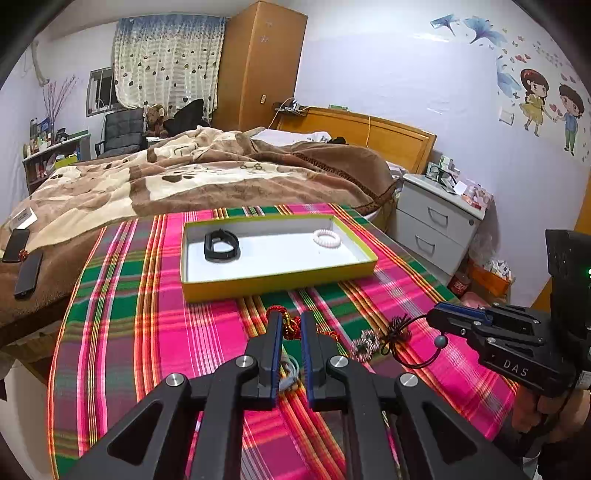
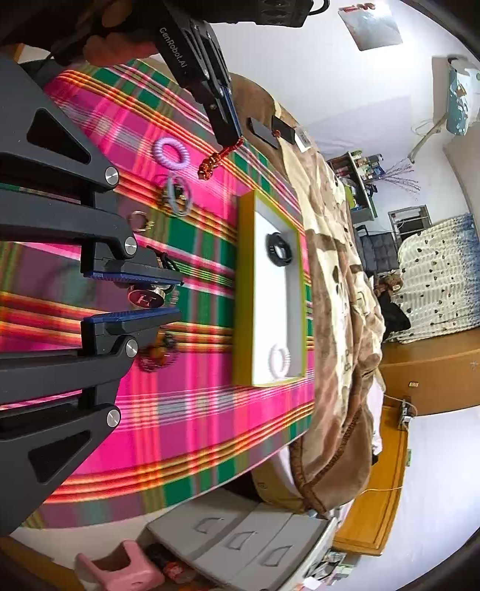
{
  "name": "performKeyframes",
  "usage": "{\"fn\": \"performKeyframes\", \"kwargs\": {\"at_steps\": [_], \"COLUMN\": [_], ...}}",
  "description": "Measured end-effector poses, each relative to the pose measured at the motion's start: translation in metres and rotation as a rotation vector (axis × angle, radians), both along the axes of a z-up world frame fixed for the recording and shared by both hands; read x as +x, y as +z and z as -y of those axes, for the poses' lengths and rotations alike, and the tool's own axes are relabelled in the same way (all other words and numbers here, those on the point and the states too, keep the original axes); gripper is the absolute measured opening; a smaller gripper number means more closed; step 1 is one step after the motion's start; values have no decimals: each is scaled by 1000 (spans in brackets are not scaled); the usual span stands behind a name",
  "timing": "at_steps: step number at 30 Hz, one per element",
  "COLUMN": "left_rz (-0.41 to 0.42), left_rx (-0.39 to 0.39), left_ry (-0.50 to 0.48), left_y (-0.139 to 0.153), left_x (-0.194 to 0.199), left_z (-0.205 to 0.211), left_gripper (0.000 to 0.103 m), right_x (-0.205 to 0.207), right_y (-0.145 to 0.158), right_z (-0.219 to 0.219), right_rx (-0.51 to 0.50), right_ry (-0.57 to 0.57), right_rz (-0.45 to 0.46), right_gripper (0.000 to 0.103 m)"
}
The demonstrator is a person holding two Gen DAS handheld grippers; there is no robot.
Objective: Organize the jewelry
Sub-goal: 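Lower the red tassel charm and black cord necklace into the box and release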
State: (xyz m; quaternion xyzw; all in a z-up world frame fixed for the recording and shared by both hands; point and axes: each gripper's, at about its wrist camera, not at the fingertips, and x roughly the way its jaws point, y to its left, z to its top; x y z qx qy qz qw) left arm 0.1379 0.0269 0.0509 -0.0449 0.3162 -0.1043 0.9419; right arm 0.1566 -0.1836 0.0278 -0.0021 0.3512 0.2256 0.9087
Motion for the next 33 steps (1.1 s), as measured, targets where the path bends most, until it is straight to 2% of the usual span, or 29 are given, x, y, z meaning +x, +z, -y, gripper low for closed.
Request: {"fn": "performKeyframes", "kwargs": {"at_steps": [9,17,24,33], "left_rz": [18,18,-12,-89], "left_rx": [1,15,27,61], "left_ry": [16,44,79,111], "left_y": [6,1,-13,-49], "left_x": [38,85,126,163], "left_z": [-14,-30,-46,-58], "left_gripper": [10,10,10,10], "right_x": [41,94,139,186], "right_y": [22,24,12,-23], "right_z": [-7,-10,-8,-6], "right_rx": [18,19,9,1], "right_ry": [5,-15,-35,-55], "right_rz": [44,42,17,-61], "right_gripper": [13,13,13,13]}}
